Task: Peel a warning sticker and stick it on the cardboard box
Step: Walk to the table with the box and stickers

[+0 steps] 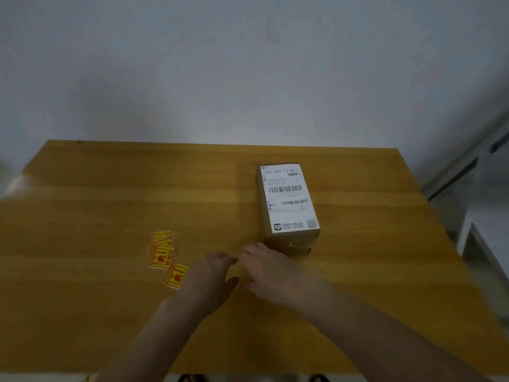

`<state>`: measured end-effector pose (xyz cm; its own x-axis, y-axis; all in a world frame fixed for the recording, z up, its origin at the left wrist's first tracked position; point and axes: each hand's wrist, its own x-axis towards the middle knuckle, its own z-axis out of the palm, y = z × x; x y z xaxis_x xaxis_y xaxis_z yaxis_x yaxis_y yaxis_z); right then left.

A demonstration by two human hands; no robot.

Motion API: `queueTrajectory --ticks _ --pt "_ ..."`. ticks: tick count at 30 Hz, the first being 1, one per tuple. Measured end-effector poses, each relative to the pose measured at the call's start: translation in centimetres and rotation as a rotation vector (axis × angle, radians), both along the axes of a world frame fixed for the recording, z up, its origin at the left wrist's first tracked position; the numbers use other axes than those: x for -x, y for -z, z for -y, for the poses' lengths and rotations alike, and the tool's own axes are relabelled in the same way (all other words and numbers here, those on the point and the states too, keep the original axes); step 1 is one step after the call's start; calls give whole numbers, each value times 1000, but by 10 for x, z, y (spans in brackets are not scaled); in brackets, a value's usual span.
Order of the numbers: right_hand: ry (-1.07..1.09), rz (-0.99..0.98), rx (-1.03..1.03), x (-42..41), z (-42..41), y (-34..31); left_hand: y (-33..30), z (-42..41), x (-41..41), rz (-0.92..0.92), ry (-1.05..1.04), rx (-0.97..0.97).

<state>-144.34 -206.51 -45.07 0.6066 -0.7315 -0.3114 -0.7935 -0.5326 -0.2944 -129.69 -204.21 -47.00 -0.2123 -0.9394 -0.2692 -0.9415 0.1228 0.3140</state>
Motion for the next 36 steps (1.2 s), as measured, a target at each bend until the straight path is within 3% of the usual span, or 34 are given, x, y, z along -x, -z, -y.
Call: queueTrajectory --ticks 7,12,21,27,36 --pt "-14 46 129 -14 14 77 67 -8 -32 43 -7 317" --pt "-53 83 230 -29 -9 97 85 -43 -43 1 -86 404" --pt "-26 73 246 -75 -77 101 70 -133 -73 26 -217 309" --pt "31 0 133 -120 -82 108 67 -162 -85 20 -219 259" --pt "68 -125 227 -91 -93 113 63 -176 -99 66 -212 244"
